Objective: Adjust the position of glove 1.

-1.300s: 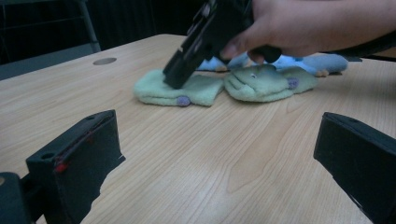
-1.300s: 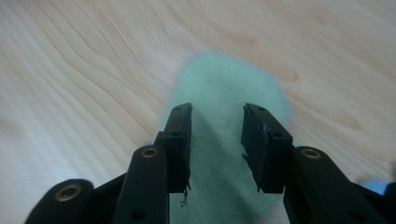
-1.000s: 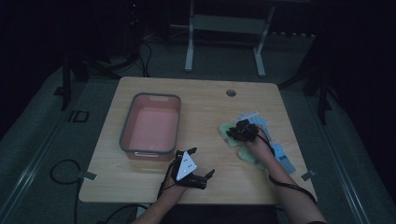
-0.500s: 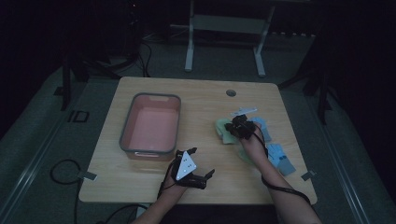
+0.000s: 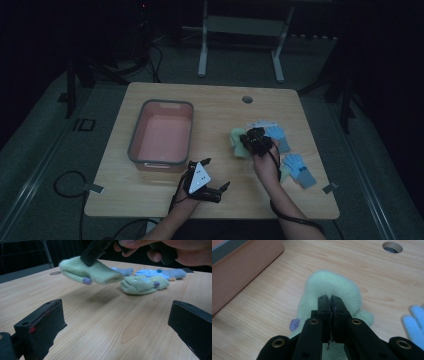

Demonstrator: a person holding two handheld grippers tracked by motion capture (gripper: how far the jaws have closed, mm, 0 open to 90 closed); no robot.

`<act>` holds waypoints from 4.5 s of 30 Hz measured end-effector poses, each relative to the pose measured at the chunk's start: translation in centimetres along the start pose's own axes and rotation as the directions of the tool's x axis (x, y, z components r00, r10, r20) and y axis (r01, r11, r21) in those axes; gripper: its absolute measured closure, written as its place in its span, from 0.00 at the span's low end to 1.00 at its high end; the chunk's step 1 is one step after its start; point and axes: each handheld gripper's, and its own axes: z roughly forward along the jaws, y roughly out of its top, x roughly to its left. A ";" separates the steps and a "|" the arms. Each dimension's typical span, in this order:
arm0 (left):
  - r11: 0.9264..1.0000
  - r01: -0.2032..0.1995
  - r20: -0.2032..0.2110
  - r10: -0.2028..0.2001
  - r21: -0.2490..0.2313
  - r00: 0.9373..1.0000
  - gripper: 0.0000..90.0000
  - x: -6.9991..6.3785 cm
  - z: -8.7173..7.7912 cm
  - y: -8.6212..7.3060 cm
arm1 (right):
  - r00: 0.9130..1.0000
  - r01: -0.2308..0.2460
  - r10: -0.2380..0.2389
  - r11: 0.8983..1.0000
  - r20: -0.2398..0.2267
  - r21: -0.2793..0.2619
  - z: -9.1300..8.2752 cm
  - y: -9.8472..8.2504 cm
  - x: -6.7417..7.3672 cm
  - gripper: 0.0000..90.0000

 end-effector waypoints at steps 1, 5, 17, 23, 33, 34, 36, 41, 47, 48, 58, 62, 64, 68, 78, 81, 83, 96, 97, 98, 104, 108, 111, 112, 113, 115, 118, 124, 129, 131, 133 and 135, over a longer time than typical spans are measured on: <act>1.000 0.000 0.000 0.000 0.000 1.000 0.01 0.0 0.0 0.0 | 1.000 0.005 -0.005 1.000 0.001 0.002 0.0 -0.2 0.3 0.97; 1.000 0.007 0.000 -0.007 -0.001 1.000 0.01 0.0 0.0 0.0 | 1.000 -0.014 0.014 1.000 0.008 0.018 0.1 -1.1 1.0 0.97; 1.000 0.010 0.008 -0.010 0.002 1.000 0.01 0.1 0.0 0.0 | 0.998 0.006 -0.010 0.998 0.064 0.061 2.4 -3.2 2.5 0.97; 1.000 0.006 0.010 -0.006 -0.001 1.000 0.01 0.0 0.0 0.0 | 0.998 0.020 -0.025 0.996 0.061 0.082 3.9 -3.8 2.2 0.94; 1.000 0.013 0.011 -0.012 -0.003 1.000 0.01 0.1 0.0 0.0 | 0.998 0.062 -0.064 0.995 0.017 0.084 3.4 -3.6 1.1 0.69; 1.000 0.013 0.011 -0.013 -0.003 1.000 0.01 0.1 0.0 0.0 | 0.997 0.077 -0.076 0.993 -0.010 0.088 3.1 -3.4 0.7 0.64; 1.000 0.010 0.009 -0.010 -0.002 1.000 0.01 0.1 0.0 0.0 | 0.995 0.091 -0.088 0.993 -0.037 0.080 2.1 -3.3 -0.4 0.61; 1.000 0.009 0.010 -0.009 0.000 1.000 0.01 0.1 0.0 0.0 | 0.989 0.137 -0.134 0.989 -0.064 0.055 -0.3 -3.0 -2.6 0.54; 1.000 0.001 0.008 -0.001 0.004 1.000 0.01 0.0 0.1 0.0 | 0.969 0.206 -0.200 0.978 -0.146 0.021 -3.1 -3.3 -5.5 0.58; 1.000 0.001 0.008 -0.001 0.004 1.000 0.01 0.0 0.1 0.0 | 0.965 0.217 -0.211 0.976 -0.158 0.020 -3.5 -3.5 -6.0 0.58; 1.000 0.002 0.009 -0.002 0.003 1.000 0.01 0.0 0.0 0.0 | 0.918 0.338 -0.310 0.938 -0.246 0.081 -4.9 -6.4 -9.3 0.63; 1.000 0.002 0.009 -0.002 0.002 1.000 0.01 0.0 0.0 0.0 | 0.903 0.362 -0.323 0.927 -0.281 0.095 -4.6 -7.5 -9.9 0.64; 1.000 0.003 0.009 -0.003 0.001 1.000 0.01 0.0 0.0 0.0 | 0.899 0.374 -0.334 0.922 -0.285 0.101 -4.2 -7.9 -10.1 0.63; 1.000 0.003 0.009 -0.003 0.001 1.000 0.01 0.0 0.0 0.0 | 0.895 0.387 -0.335 0.911 -0.294 0.142 -3.1 -8.9 -10.3 0.62; 1.000 0.000 0.007 0.000 0.003 1.000 0.01 0.0 0.0 0.0 | 0.898 0.387 -0.334 0.910 -0.285 0.151 -2.8 -9.1 -9.6 0.86; 1.000 0.002 0.006 -0.002 0.003 1.000 0.01 0.0 0.0 0.0 | 0.913 0.360 -0.311 0.918 -0.265 0.163 -2.8 -9.0 -9.3 0.92; 1.000 0.005 0.004 -0.005 0.001 1.000 0.01 0.0 0.0 0.0 | 0.924 0.330 -0.283 0.930 -0.256 0.164 -3.2 -8.8 -9.2 0.94; 1.000 0.004 0.004 -0.004 0.002 1.000 0.01 0.0 0.0 0.0 | 0.999 0.035 -0.033 0.997 -0.019 0.071 -8.6 -5.4 -6.3 0.95; 1.000 0.004 0.003 -0.004 0.002 1.000 0.01 0.0 0.0 0.0 | 1.000 0.015 -0.015 0.998 -0.001 0.064 -8.7 -5.3 -6.1 0.96; 1.000 0.003 0.003 -0.003 0.002 1.000 0.01 0.0 0.0 0.0 | 1.000 0.004 -0.005 0.998 0.013 0.059 -8.9 -5.2 -5.9 0.96; 1.000 0.007 0.002 -0.007 -0.001 1.000 0.01 0.0 0.0 0.0 | 0.991 -0.081 0.077 0.996 0.107 0.031 -8.9 -5.2 -4.6 0.96; 1.000 0.006 0.003 -0.006 -0.001 1.000 0.01 0.0 0.0 0.0 | 0.983 -0.127 0.121 0.991 0.141 0.032 -8.1 -6.1 -4.2 0.96; 1.000 0.005 0.003 -0.005 -0.001 1.000 0.01 0.0 0.0 0.0 | 0.973 -0.158 0.149 0.987 0.177 0.040 -7.1 -7.1 -4.3 0.96; 1.000 0.006 0.003 -0.006 -0.001 1.000 0.01 0.0 0.0 0.0 | 0.970 -0.174 0.164 0.984 0.178 0.043 -6.7 -7.4 -4.4 0.96; 1.000 0.005 0.003 -0.005 -0.001 1.000 0.01 0.0 0.0 0.0 | 0.968 -0.185 0.173 0.982 0.179 0.050 -6.4 -7.7 -4.5 0.96; 1.000 0.005 0.003 -0.005 -0.001 1.000 0.01 0.0 0.0 0.0 | 0.967 -0.192 0.180 0.980 0.183 0.053 -6.1 -7.9 -4.7 0.96; 1.000 0.006 0.005 -0.006 -0.001 1.000 0.01 0.0 0.0 0.0 | 0.957 -0.220 0.203 0.973 0.206 0.062 -4.8 -8.5 -4.8 0.96; 1.000 0.007 0.008 -0.007 -0.002 1.000 0.01 0.0 0.0 0.0 | 0.953 -0.242 0.218 0.966 0.211 0.095 -2.6 -9.4 -5.0 0.89; 1.000 0.005 0.010 -0.005 -0.001 1.000 0.01 0.0 0.0 0.0 | 0.956 -0.243 0.222 0.966 0.189 0.093 -2.6 -9.2 -5.3 0.79; 1.000 0.005 0.010 -0.005 -0.001 1.000 0.01 0.0 0.0 0.0 | 0.960 -0.231 0.212 0.969 0.182 0.089 -3.0 -9.0 -5.5 0.77; 1.000 0.004 0.011 -0.004 -0.001 1.000 0.01 0.0 0.0 0.0 | 0.968 -0.222 0.208 0.971 0.142 0.088 -3.7 -8.7 -5.9 0.77; 1.000 0.003 0.012 -0.003 0.000 1.000 0.01 0.0 0.0 0.0 | 0.974 -0.207 0.197 0.974 0.112 0.089 -4.5 -8.2 -6.3 0.75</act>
